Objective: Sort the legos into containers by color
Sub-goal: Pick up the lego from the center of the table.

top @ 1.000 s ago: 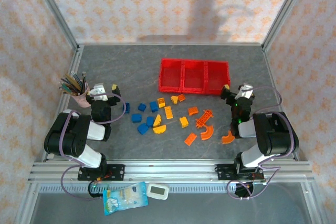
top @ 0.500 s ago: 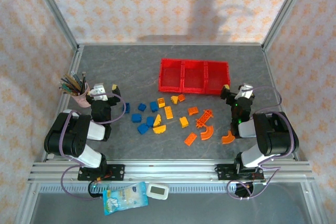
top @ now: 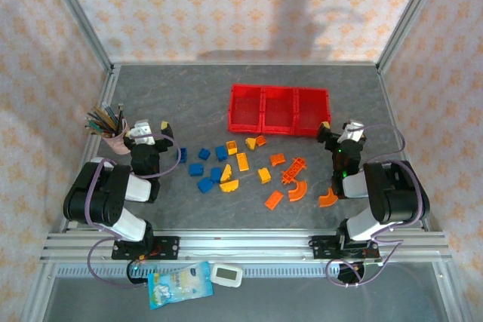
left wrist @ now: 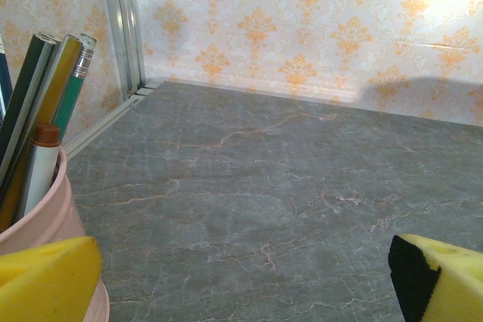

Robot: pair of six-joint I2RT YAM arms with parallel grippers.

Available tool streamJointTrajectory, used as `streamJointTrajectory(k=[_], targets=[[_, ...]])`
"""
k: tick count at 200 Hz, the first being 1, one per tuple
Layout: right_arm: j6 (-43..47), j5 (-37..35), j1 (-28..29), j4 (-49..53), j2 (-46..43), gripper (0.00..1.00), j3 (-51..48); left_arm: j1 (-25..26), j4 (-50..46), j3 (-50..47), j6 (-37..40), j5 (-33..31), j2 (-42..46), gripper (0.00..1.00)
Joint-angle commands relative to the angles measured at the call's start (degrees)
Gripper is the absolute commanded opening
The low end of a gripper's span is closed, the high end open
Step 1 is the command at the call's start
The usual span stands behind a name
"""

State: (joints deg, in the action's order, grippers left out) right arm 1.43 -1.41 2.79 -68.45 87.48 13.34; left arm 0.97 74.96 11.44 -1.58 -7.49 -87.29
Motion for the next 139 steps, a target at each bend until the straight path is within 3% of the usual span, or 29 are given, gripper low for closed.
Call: streamJointTrajectory(k=[1, 74, 113, 139], targets=[[1.1, 0.9, -0.3, -0.8, -1.6, 1.00, 0.2, -0.4, -0.2, -0.3, -0.4, -0.2, 2.9, 0.99], [-3.9, -5.9, -0.3, 17.4, -13.0, 1.00, 5.0, -0.4, -15.6, 0.9, -4.1, -0.8, 17.9, 0.99], [-18.3, -4.7, -0.3, 33.9, -20.5, 1.00, 10.6, -0.4, -31.1, 5.6, -12.7, -1.2, 27.9, 0.99], [-25.5, -0.2, -0.3, 43.4, -24.9, 1.00, 12.8, -0.4, -41.4, 9.3, -20.8, -0.8, 32.7, 0.99]])
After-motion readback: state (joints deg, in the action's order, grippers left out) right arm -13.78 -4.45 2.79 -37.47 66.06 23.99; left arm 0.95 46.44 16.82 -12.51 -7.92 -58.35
